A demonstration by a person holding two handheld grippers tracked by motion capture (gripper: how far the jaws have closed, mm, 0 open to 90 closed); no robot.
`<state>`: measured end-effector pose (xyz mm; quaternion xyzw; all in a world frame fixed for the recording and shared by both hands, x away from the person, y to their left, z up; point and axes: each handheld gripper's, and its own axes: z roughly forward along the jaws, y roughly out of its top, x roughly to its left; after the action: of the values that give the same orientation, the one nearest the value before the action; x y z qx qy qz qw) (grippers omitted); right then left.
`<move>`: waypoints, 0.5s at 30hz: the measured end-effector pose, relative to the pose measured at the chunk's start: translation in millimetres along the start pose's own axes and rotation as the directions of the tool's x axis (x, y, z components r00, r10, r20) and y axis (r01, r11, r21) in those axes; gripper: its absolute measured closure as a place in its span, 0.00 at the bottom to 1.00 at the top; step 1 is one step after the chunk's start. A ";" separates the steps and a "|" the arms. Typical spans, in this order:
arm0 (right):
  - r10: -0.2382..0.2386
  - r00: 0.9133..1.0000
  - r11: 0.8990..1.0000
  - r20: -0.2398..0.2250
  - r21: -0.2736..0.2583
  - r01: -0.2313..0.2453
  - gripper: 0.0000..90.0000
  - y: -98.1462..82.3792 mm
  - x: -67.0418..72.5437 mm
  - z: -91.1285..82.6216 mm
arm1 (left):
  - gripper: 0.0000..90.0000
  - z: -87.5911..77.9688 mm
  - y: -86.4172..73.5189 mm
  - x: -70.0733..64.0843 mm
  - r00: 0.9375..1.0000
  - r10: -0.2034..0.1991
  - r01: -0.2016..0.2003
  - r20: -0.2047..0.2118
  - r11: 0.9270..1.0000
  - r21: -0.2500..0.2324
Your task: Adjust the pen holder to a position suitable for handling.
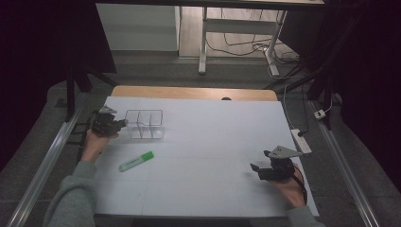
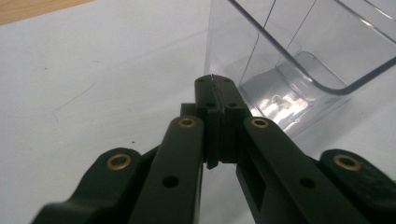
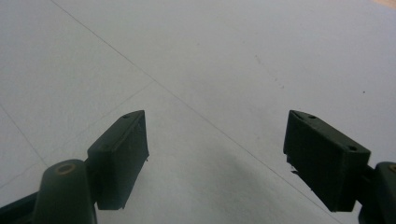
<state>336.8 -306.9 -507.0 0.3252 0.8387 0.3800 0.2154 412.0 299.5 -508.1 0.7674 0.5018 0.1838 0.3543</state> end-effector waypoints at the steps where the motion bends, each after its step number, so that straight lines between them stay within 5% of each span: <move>1: 0.001 1.000 1.000 0.000 0.000 -0.001 0.24 0.0 0.0 0.0 | 0.99 0.2 0.1 -0.1 1.000 -0.002 0.002 0.003 1.000 0.000; 15: -0.002 1.000 1.000 0.001 0.011 0.002 0.24 -0.3 0.8 1.5 | 0.99 7.2 6.4 -12.2 0.999 0.028 -0.028 0.030 1.000 0.007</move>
<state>337.0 -305.7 -508.3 0.3259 0.8409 0.3751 0.2144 415.5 284.3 -507.4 0.7782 0.4864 0.1756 0.3564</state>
